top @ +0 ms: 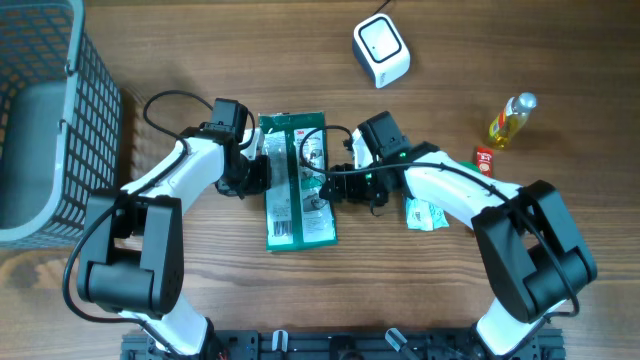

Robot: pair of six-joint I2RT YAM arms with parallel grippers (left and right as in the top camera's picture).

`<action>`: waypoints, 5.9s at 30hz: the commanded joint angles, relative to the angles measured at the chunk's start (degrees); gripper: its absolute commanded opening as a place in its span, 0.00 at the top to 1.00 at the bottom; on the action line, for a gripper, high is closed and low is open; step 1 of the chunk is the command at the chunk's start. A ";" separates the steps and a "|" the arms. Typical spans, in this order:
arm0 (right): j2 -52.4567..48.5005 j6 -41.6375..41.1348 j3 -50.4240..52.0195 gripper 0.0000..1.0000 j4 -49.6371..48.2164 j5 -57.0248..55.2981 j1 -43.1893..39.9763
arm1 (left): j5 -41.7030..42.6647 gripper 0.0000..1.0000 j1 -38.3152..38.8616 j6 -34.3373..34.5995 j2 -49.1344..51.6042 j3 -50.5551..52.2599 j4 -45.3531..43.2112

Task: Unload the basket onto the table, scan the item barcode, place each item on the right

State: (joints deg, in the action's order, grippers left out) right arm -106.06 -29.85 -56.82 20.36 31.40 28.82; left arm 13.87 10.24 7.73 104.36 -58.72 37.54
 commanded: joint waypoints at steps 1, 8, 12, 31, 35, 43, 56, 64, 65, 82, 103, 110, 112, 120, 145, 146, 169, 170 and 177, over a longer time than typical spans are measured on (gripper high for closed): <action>-0.61 -1.88 4.57 0.31 -3.91 4.48 0.24 | -0.37 0.94 0.52 -0.90 1.64 1.95 -0.70; -0.61 -4.50 8.20 0.38 -5.73 5.14 0.81 | -0.37 0.94 0.52 -0.90 1.64 1.95 -0.70; -0.61 -7.91 9.55 0.40 -9.27 4.28 3.21 | -0.37 0.94 0.52 -0.90 1.64 1.95 -0.68; -3.41 -15.56 9.70 0.56 -23.39 0.17 9.60 | -0.37 0.94 0.52 -0.90 1.64 1.95 -0.66; -4.81 -16.90 9.70 0.56 -26.95 0.59 9.57 | -0.37 0.94 0.52 -0.90 1.64 1.95 -0.66; -4.85 -24.26 9.70 0.64 -30.25 -0.52 9.57 | -0.39 0.94 0.52 -0.92 1.64 1.95 -0.48; -4.85 -24.17 9.70 0.69 -29.92 -0.52 9.57 | -0.39 0.94 0.52 -0.92 1.64 1.95 -0.50; -4.85 -23.91 9.70 0.96 -29.97 -1.62 9.57 | -0.42 0.94 0.52 -0.92 1.64 1.95 -0.50; -4.85 -23.02 9.70 0.96 -29.99 -1.60 9.57 | -0.42 0.94 0.52 -0.92 1.64 1.95 -0.50; -4.85 -21.40 9.68 0.70 -30.16 -2.43 7.63 | -0.39 0.94 0.52 -0.90 1.64 1.95 -0.52; -4.85 -24.59 9.68 0.76 -28.89 -4.81 7.04 | -0.42 0.94 0.52 -0.92 1.64 1.95 -0.72; -4.85 -24.17 9.68 0.96 -28.83 -4.79 7.04 | -0.39 0.96 0.52 -0.92 1.64 1.95 -0.72; -4.85 -24.15 9.70 0.96 -28.81 -4.79 7.04 | -0.39 0.96 0.46 -0.92 1.40 1.88 -0.72; -4.85 -24.13 9.68 0.96 -28.63 -4.79 7.04 | -0.63 0.94 -6.10 -0.90 -8.55 -4.72 1.31; -4.85 -15.76 9.70 0.96 -26.60 -4.83 7.06 | -7.10 0.00 -16.04 -0.92 -14.58 -5.49 -0.48; -4.85 -13.22 9.70 0.96 -26.45 -4.85 7.13 | -7.10 0.00 -16.04 -0.92 -14.58 -5.49 -0.48; 9.42 43.56 -54.80 0.96 37.70 -30.08 2.43 | -7.10 0.00 -16.04 -0.92 -14.58 -5.49 -0.48; 9.40 45.88 -54.77 0.96 37.29 -32.17 2.45 | -7.10 0.00 -16.04 -0.90 -14.58 -5.49 -0.48; 0.13 58.40 -54.27 0.96 28.50 -46.14 2.08 | -7.10 0.00 -16.04 -0.92 -14.58 -5.49 -0.48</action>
State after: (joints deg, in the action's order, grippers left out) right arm -100.47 22.02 -111.15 52.53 -6.15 31.16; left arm 7.09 -5.54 7.55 89.80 -64.03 37.08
